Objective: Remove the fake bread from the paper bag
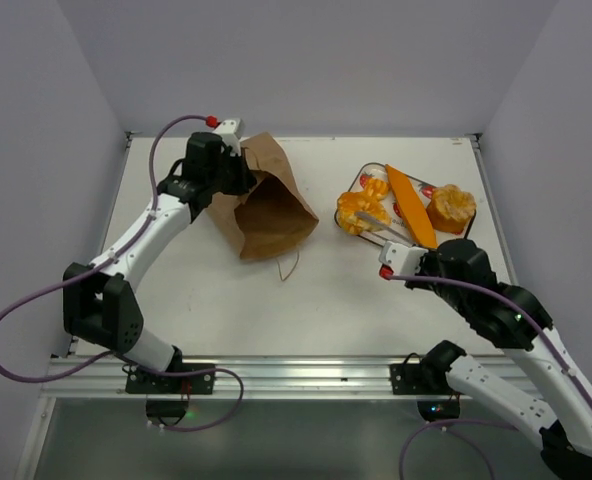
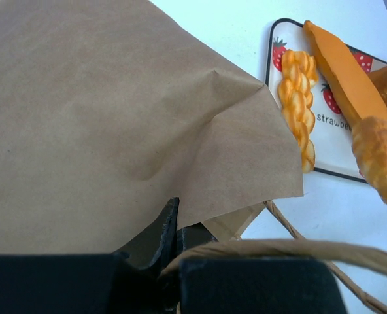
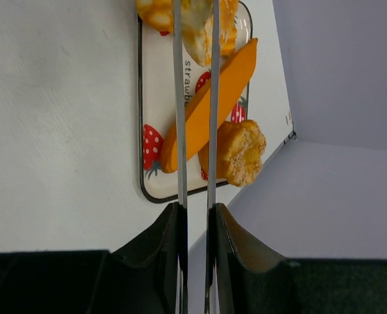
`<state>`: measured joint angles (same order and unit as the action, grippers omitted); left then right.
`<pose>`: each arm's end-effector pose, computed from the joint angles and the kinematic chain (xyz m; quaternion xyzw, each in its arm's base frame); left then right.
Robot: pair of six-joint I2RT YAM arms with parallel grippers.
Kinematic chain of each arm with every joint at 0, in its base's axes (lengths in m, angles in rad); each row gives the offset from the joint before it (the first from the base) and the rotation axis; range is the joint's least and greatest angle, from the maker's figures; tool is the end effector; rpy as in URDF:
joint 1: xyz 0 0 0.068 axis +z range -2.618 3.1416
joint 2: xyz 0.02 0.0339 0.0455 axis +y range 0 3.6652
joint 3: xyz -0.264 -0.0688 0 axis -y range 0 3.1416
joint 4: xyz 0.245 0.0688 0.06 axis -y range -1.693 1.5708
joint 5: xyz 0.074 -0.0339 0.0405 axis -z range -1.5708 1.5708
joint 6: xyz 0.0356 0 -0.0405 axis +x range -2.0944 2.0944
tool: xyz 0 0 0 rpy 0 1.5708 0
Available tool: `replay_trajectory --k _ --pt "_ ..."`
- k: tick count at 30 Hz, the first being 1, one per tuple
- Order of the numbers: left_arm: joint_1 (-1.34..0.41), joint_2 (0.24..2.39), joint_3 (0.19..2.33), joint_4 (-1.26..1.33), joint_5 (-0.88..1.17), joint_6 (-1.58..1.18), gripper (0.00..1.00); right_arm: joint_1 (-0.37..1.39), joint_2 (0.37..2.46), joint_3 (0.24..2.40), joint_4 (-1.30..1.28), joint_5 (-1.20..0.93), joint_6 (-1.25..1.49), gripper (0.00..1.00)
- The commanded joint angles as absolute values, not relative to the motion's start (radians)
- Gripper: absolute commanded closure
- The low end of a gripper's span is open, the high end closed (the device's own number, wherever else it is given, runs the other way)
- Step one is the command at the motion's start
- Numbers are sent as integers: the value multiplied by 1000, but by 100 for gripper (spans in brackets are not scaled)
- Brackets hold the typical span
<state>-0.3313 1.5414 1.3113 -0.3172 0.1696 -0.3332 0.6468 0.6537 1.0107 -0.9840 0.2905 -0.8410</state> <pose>0.3362 -0.1220 0.3232 0.0407 0.8688 -0.2290 0.4372 0.0912 0.0561 0.3525 -0.5484 0.6931 -0.1719 0.4352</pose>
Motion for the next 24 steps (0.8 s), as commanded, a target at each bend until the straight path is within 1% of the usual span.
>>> replay_trajectory --k 1,5,9,13,16,19,24 --pt "-321 1453 1286 -334 198 -296 100 640 699 965 -855 451 -870 100" --pt "-321 1404 1244 -341 221 -285 100 626 765 936 -786 514 -867 100" --pt "-321 1345 1201 -344 232 -278 100 577 818 901 -683 526 -887 100" --pt "-321 1305 1169 -341 242 -273 100 470 862 851 -588 494 -910 100" --pt "-321 1281 1147 -339 252 -270 100 427 893 824 -542 454 -914 100" --pt "-321 1267 1137 -339 253 -264 100 425 903 796 -525 423 -905 100" --pt "-321 1256 1126 -336 261 -259 100 423 910 773 -551 364 -873 93"
